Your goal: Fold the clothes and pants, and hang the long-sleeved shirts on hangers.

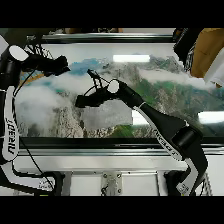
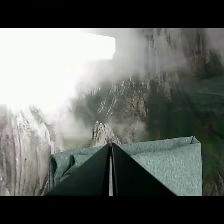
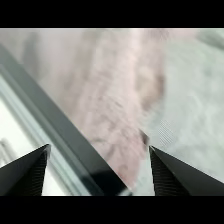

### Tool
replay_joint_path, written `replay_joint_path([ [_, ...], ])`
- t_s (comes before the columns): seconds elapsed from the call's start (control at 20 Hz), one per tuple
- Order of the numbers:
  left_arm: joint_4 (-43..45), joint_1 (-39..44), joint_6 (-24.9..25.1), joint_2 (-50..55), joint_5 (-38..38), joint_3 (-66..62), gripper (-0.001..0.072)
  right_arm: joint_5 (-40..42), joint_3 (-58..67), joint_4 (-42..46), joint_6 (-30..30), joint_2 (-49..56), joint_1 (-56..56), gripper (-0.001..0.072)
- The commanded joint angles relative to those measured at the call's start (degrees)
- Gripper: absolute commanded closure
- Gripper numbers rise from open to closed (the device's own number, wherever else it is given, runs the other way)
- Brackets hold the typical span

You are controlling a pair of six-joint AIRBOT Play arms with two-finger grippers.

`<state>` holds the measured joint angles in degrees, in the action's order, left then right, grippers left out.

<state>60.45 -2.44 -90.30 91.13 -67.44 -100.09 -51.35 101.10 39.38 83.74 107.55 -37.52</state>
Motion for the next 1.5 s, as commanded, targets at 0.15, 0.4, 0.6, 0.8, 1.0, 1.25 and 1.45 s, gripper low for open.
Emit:
replay_joint_path([
  [0.15,6.36,-3.02,0.98,-5.73,-1.29,0.94,0.0699,-3.23,-3.48,-1.31,-7.08,-7.58,7.96,0.0207],
  [0.4,9.97,-1.40,0.98,-16.85,1.88,19.50,0.0699,-4.70,-31.28,7.52,-5.46,-25.88,24.41,0.0206],
  [0.6,9.99,4.09,0.98,-23.87,6.05,32.59,0.0699,-4.17,-48.98,6.56,-5.81,-30.08,38.29,-0.0007],
  [0.8,10.03,10.10,0.96,-27.50,10.88,38.84,0.0699,-3.54,-51.58,-2.21,-13.77,-22.93,40.54,-0.0006],
  [1.0,10.01,13.57,0.92,-27.67,10.62,39.28,0.0699,-0.98,-50.51,-20.20,-25.49,-15.26,35.87,-0.0001],
  [1.25,9.99,14.47,0.70,-27.69,9.97,39.28,0.0699,-1.20,-42.82,-24.02,-26.77,-7.21,27.85,0.0013],
  [1.45,9.99,14.47,0.68,-27.69,8.17,39.28,0.0699,-1.18,-38.91,-26.80,-28.81,-5.64,24.59,0.0228],
])
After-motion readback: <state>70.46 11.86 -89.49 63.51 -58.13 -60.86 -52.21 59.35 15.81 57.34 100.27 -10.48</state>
